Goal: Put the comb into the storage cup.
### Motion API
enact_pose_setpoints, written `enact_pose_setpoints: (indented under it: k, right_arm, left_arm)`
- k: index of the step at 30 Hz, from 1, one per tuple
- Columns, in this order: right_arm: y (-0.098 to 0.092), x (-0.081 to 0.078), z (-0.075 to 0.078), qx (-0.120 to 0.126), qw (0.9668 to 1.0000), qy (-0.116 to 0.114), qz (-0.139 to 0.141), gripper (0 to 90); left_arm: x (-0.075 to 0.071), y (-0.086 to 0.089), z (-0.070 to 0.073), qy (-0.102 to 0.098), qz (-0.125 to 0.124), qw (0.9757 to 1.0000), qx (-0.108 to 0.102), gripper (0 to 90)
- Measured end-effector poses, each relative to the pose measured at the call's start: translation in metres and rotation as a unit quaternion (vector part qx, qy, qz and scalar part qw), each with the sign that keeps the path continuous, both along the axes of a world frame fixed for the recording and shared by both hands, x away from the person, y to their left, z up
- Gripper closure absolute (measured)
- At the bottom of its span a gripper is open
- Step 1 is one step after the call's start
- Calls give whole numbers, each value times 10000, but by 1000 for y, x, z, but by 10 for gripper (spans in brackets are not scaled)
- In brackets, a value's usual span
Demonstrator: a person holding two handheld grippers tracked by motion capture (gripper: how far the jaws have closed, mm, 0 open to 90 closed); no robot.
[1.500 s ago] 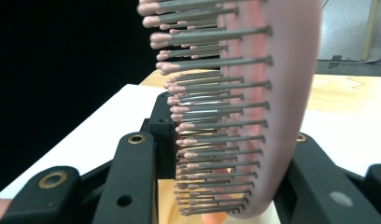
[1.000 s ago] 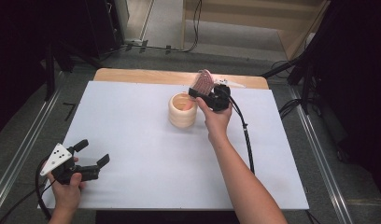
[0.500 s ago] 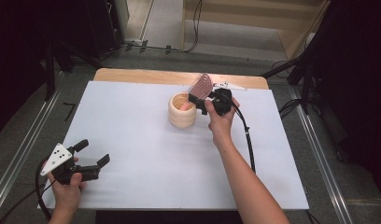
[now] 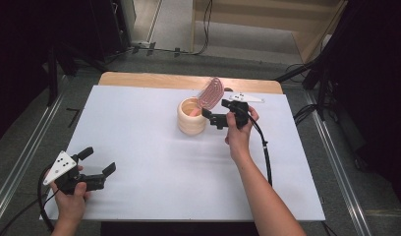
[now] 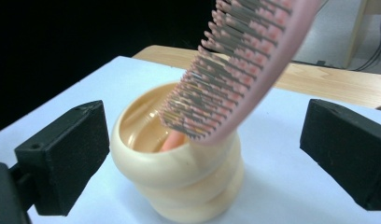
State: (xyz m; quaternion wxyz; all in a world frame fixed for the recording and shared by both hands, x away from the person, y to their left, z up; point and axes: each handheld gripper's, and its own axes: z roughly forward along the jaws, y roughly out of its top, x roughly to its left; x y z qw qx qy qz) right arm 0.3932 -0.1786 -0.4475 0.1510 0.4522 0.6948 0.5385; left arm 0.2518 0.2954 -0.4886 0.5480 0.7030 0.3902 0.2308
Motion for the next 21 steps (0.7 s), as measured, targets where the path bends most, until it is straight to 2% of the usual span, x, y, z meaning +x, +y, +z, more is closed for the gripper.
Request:
enact_pose_setpoints:
  k: [11,21]
  right_arm:
    - [-10,-14,-7,-187,9998,-61,-74,0]
    - [-17,-26,-17,-257,9996,-50,-112,0]
  left_arm:
    - [0,0,0,2,1,10000,10,0]
    - [0,-1,0,5,3,10000,29,0]
